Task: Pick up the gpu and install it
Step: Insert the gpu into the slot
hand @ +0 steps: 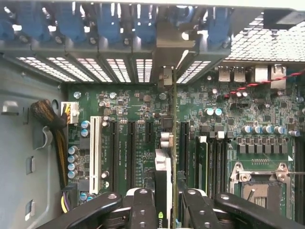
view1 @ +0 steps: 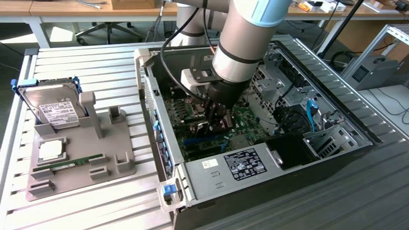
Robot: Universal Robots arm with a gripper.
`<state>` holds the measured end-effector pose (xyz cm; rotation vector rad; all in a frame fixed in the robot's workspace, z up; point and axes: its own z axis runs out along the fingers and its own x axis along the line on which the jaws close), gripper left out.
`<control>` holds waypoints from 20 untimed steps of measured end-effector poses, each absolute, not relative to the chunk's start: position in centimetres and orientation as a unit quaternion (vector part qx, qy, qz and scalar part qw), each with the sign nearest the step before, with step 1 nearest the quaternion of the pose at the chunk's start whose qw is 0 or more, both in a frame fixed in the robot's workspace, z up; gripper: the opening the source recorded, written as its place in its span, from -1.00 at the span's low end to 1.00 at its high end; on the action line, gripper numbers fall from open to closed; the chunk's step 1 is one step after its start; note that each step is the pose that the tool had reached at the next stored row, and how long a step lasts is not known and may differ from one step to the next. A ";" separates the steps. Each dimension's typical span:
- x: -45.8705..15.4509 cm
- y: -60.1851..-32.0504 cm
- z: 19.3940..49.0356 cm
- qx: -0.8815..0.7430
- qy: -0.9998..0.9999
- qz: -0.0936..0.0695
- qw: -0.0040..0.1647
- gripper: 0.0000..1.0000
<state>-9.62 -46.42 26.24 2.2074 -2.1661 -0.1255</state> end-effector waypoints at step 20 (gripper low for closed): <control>-9.1 -46.4 26.2 0.718 -0.695 -0.039 0.022 -0.47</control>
